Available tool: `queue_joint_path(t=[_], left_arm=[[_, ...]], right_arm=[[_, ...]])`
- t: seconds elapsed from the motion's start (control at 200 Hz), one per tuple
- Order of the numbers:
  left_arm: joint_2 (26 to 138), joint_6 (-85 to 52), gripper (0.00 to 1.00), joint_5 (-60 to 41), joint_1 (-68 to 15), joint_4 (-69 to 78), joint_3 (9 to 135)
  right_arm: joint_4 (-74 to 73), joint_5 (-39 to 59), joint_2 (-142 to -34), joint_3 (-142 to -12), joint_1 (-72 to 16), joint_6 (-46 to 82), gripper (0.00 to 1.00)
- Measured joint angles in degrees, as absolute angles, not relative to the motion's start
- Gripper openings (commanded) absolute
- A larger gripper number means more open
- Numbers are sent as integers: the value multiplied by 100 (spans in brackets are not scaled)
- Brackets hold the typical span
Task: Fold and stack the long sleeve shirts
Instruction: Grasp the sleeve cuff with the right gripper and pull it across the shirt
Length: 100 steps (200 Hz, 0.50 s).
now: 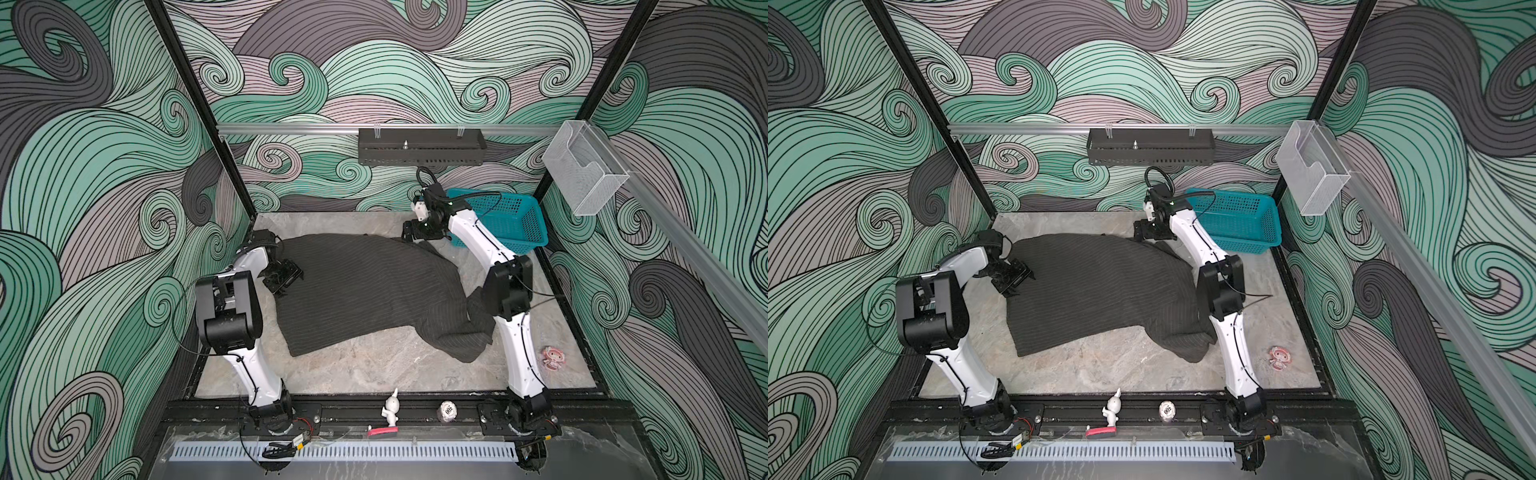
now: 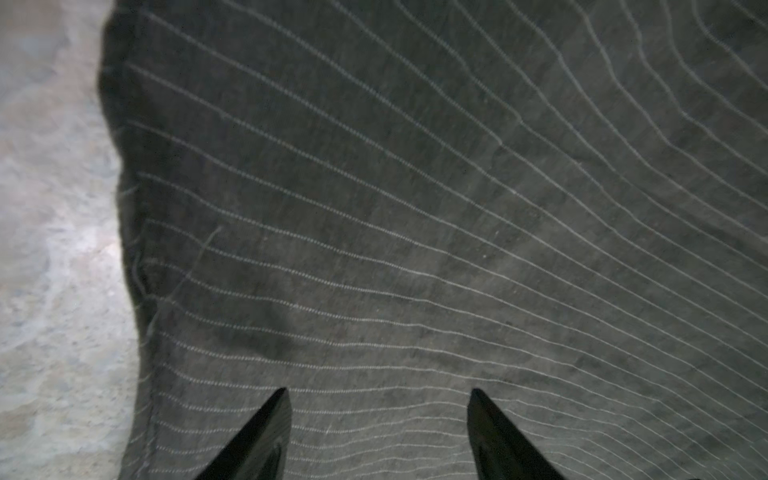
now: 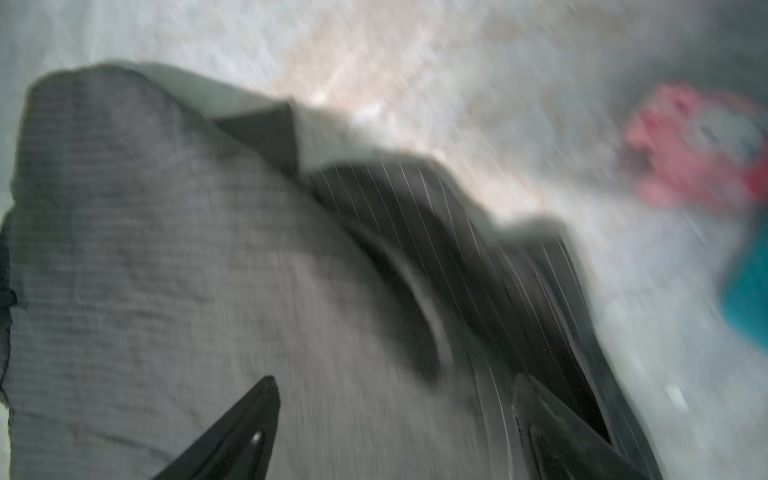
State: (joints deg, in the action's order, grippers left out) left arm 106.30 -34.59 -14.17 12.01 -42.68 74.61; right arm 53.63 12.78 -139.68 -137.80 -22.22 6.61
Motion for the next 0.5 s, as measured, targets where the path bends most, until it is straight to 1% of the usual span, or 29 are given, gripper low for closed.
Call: queue_joint_path(t=[0.09,0.145,0.185,0.215,0.245,0.3,0.32,0.355,0.39,0.441,0.501], left_arm=[[10641,-3459,68,-1444,1243,-4268,7494],[10641,-3457,67,-1452,1278,-4272,7496],[10641,-3457,67,-1459,1306,-4272,7496],[10641,-3459,67,-1463,1313,-4274,7496],[10641,-3457,66,-1466,1315,-4274,7496],[10641,-3457,66,-1481,1339,-4274,7496],[10641,-3457,66,-1485,1343,-4276,7496],[10641,-3457,66,-1490,1343,-4276,7496],[10641,-3457,66,-1503,1345,-4276,7496],[10641,-3457,66,-1520,1345,-4278,7496],[10641,-3457,66,-1535,1347,-4281,7496]], right_arm=[[5741,1608,-14811,-14925,-2244,464,86],[5892,1769,-15019,-15078,-2274,349,85],[6064,1874,-15091,-15069,-2311,268,80],[6143,1933,-15109,-15023,-2340,217,74],[6217,1988,-15111,-14967,-2373,165,63],[6326,2062,-15109,-14870,-2440,64,23],[6353,2075,-15104,-14846,-2458,38,14],[6392,2082,-15093,-14792,-2499,1,7],[6410,2049,-15041,-14674,-2565,-54,2],[6429,1922,-14875,-14411,-2657,-119,0],[6403,1640,-14523,-13935,-2812,-215,0]])
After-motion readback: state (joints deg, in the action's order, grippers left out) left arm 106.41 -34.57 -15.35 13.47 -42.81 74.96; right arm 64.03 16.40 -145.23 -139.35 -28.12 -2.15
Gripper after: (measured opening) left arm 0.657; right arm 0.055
